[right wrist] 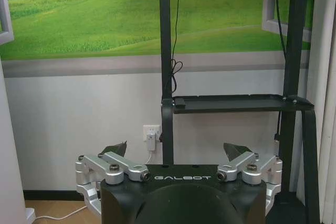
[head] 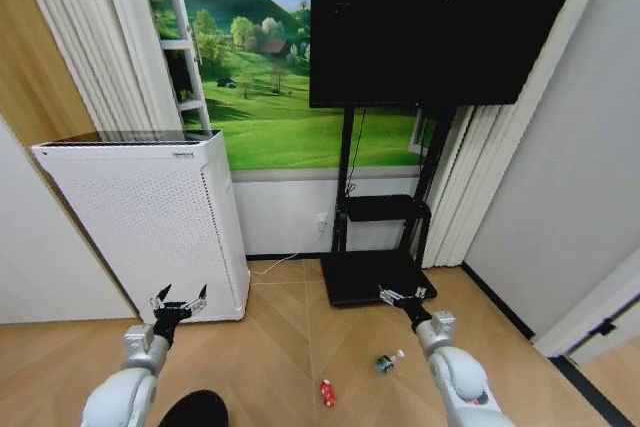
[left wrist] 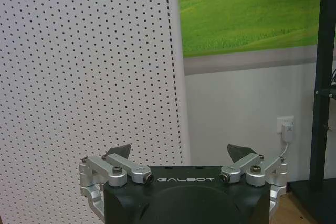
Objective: Pick up the trash bin and place the garbage on the floor into it.
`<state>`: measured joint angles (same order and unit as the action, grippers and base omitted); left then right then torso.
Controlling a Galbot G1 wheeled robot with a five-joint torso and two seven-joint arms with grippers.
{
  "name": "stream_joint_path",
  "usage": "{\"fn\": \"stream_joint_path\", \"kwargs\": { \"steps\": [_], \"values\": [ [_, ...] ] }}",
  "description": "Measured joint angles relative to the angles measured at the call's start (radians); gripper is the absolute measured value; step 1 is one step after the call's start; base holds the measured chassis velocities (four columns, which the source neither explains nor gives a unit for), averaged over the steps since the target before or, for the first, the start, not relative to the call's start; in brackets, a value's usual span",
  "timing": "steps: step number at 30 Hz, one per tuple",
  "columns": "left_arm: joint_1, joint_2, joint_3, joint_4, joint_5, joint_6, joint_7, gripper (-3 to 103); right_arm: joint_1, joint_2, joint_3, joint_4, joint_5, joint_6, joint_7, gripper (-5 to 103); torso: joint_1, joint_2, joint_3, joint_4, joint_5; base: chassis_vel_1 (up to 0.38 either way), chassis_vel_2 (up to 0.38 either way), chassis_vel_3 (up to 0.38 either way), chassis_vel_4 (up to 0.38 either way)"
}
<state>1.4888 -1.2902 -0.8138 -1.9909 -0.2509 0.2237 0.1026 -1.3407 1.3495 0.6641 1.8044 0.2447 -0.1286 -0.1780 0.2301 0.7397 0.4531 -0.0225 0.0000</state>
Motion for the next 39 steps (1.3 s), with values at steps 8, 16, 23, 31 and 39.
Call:
{"fn": "stream_joint_path", "kwargs": {
  "steps": [8, 16, 23, 31, 39],
  "values": [
    [0.002, -0.003, 0.001, 0.0, 0.004, 0.001, 0.001, 100, -0.003, 0.001, 0.0, -0.004, 0.0, 0.001, -0.002, 100, -0.016, -0.038, -0.022, 0.0, 0.0, 0.0, 0.0, 0.0, 0.0],
    [0.004, -0.005, 0.001, 0.0, 0.006, 0.001, 0.004, 100, -0.006, 0.002, 0.0, -0.001, 0.0, 0.002, -0.004, 100, -0.03, -0.071, -0.042, 0.0, 0.0, 0.0, 0.0, 0.0, 0.0],
    [0.002, -0.002, -0.002, 0.0, 0.004, 0.001, 0.006, 100, -0.013, 0.003, 0.002, 0.012, 0.004, -0.014, -0.006, 100, -0.045, -0.106, -0.061, 0.0, 0.0, 0.0, 0.0, 0.0, 0.0],
    [0.001, -0.003, -0.006, 0.003, 0.002, -0.002, 0.011, 100, -0.013, 0.004, 0.005, 0.014, 0.006, -0.016, -0.007, 100, -0.058, -0.139, -0.081, 0.0001, 0.0, 0.0, 0.0, 0.0, 0.0],
    [-0.002, -0.002, -0.006, 0.007, 0.002, -0.004, 0.012, 100, -0.012, 0.004, 0.006, 0.012, 0.006, -0.014, -0.007, 100, -0.071, -0.17, -0.098, 0.0, 0.0, 0.0, 0.0, 0.0, 0.0]
  ]
}}
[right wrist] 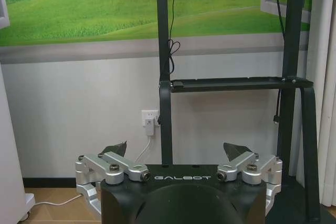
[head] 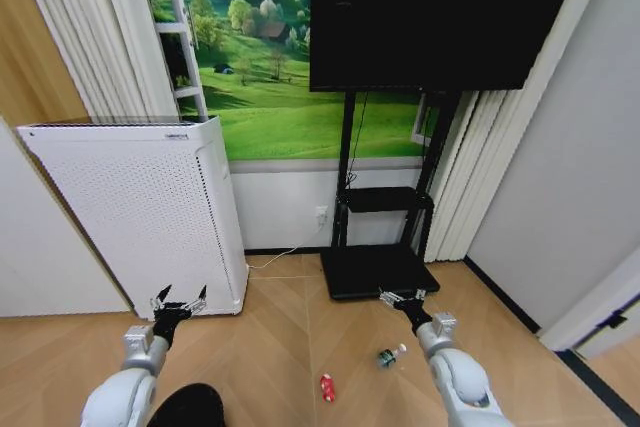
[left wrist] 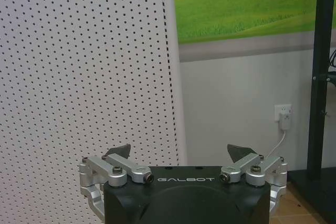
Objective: Pick up the trash bin and place the garbage on the floor into it.
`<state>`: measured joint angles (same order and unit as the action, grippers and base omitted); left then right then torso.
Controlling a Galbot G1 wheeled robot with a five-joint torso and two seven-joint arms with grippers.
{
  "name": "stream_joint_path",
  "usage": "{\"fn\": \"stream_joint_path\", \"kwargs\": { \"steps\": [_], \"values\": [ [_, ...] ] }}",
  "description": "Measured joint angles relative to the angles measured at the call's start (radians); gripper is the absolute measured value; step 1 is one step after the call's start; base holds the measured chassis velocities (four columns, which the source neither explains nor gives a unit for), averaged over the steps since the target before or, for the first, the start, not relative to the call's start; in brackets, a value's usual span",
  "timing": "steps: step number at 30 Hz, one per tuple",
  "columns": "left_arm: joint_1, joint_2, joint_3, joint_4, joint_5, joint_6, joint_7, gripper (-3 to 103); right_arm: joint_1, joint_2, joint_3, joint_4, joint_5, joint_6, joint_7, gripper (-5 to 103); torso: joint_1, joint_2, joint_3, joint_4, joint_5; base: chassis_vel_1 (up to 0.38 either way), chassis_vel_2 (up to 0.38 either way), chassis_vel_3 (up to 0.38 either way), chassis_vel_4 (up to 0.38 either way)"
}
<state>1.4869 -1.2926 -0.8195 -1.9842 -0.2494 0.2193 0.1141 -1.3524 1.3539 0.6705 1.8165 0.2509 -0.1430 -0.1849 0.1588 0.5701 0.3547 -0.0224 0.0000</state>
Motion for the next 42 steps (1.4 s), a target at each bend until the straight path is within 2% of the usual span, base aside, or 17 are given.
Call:
{"fn": "stream_joint_path", "kwargs": {
  "steps": [42],
  "values": [
    [0.004, -0.013, -0.002, 0.004, 0.009, -0.009, 0.003, 100, -0.003, 0.002, 0.003, -0.011, -0.001, 0.027, -0.005, 100, -0.061, -0.154, -0.092, 0.0001, 0.0, -0.004, -0.007, 0.009, 0.004]
  ]
}}
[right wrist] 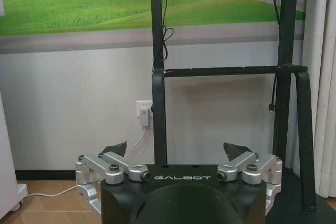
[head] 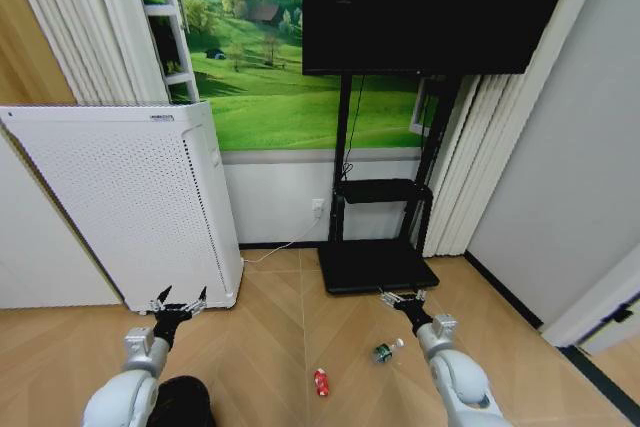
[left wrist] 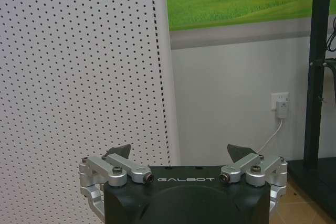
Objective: Pick up the trash bin and place the garbage on the floor into it.
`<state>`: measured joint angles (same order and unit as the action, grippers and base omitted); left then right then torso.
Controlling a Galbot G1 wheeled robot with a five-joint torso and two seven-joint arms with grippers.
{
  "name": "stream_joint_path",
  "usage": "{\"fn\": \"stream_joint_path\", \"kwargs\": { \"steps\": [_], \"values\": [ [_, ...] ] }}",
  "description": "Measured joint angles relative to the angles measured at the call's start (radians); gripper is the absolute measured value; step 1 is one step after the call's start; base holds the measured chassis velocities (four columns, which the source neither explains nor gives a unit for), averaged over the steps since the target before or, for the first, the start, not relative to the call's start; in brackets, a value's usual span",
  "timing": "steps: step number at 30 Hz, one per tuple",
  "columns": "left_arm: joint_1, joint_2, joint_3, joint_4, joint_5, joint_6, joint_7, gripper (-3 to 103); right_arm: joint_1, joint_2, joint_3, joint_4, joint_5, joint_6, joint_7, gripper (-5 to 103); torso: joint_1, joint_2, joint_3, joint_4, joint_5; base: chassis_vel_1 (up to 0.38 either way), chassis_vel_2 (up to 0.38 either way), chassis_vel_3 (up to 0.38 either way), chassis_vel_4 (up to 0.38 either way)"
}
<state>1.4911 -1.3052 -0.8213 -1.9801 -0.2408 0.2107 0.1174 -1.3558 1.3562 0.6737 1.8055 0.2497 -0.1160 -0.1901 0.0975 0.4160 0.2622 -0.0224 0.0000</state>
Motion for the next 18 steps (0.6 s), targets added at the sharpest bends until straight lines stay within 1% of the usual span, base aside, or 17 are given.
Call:
{"fn": "stream_joint_path", "kwargs": {
  "steps": [4, 18],
  "values": [
    [0.0, 0.0, 0.0, 0.0, -0.001, 0.0, 0.0, 100, 0.0, -0.001, 0.0, 0.001, 0.0, 0.0, 0.0, 100, -0.008, -0.023, -0.015, 0.0, 0.0, 0.0, 0.0, 0.0, 0.0],
    [0.001, 0.0, -0.001, 0.002, -0.002, 0.0, 0.001, 100, 0.001, -0.001, -0.002, -0.003, 0.002, -0.001, 0.001, 100, -0.029, -0.073, -0.044, 0.0, 0.0, 0.0, 0.0, 0.0, 0.0]
  ]
}}
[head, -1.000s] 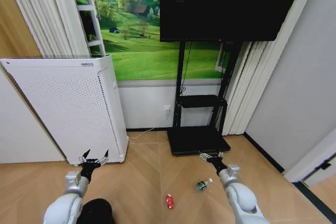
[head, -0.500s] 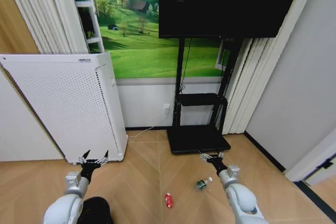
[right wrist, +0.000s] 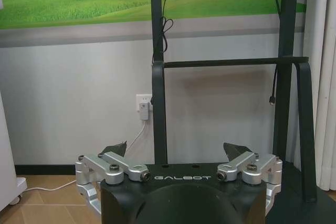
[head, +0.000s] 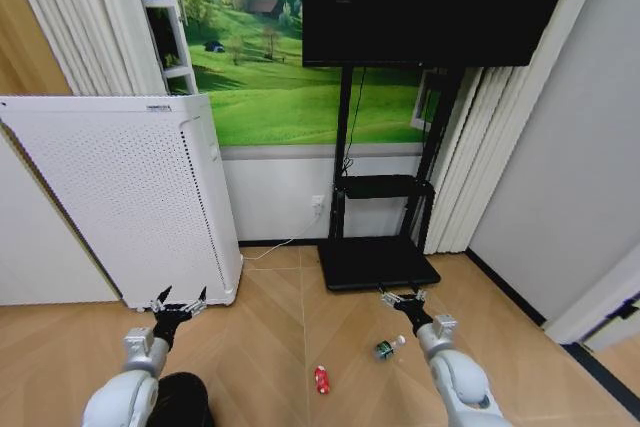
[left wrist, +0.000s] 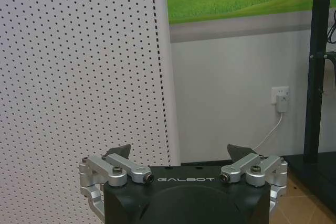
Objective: Pick up the trash bin and place the garbage on the floor into it.
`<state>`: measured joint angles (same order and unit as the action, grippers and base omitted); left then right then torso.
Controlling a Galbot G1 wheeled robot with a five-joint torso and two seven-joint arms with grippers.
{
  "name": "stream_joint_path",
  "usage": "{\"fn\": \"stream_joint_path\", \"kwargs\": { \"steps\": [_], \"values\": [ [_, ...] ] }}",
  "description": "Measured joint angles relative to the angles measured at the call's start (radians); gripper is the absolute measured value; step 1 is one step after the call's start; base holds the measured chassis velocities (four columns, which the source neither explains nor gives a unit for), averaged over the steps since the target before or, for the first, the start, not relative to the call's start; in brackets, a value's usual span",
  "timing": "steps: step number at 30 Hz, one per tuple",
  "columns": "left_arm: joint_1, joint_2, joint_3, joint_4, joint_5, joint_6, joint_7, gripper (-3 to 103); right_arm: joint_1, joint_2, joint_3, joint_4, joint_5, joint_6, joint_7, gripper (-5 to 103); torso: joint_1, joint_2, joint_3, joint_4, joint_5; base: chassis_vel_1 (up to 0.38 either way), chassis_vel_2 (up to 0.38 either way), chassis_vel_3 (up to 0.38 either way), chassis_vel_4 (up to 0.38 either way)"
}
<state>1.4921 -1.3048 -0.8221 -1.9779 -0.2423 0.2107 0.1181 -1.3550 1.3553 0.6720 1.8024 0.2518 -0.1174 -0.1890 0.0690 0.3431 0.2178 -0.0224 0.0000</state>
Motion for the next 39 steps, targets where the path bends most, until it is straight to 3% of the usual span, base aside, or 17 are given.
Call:
{"fn": "stream_joint_path", "kwargs": {
  "steps": [4, 7, 33, 37, 39],
  "values": [
    [0.0, 0.0, 0.0, 0.001, 0.0, 0.0, 0.0, 100, 0.0, 0.001, 0.0, -0.002, 0.001, 0.0, 0.001, 100, -0.005, -0.013, -0.008, 0.0, 0.0, 0.0, 0.0, 0.0, 0.0],
    [-0.003, 0.0, 0.001, 0.007, 0.001, 0.0, 0.003, 100, 0.0, 0.005, 0.0, -0.004, 0.002, 0.0, 0.002, 100, -0.014, -0.048, -0.034, 0.0, 0.0, 0.0, 0.0, 0.0, 0.0],
    [-0.005, -0.011, 0.0, 0.018, 0.006, -0.005, 0.006, 100, -0.002, 0.008, 0.003, -0.007, 0.003, -0.001, 0.005, 100, -0.043, -0.145, -0.102, 0.0001, 0.0, 0.0, 0.0, 0.0, 0.0],
    [-0.007, -0.013, 0.001, 0.023, 0.006, -0.019, 0.002, 100, -0.001, 0.006, 0.004, -0.007, 0.003, -0.003, 0.007, 100, -0.047, -0.161, -0.114, 0.0, 0.0001, 0.0, 0.0, 0.0, 0.0],
    [-0.013, -0.019, 0.004, 0.041, 0.007, -0.051, -0.012, 100, 0.0, 0.007, 0.004, -0.009, 0.004, -0.003, 0.008, 100, -0.05, -0.171, -0.121, 0.0, 0.0, 0.0, 0.0, 0.0, 0.0]
  ]
}}
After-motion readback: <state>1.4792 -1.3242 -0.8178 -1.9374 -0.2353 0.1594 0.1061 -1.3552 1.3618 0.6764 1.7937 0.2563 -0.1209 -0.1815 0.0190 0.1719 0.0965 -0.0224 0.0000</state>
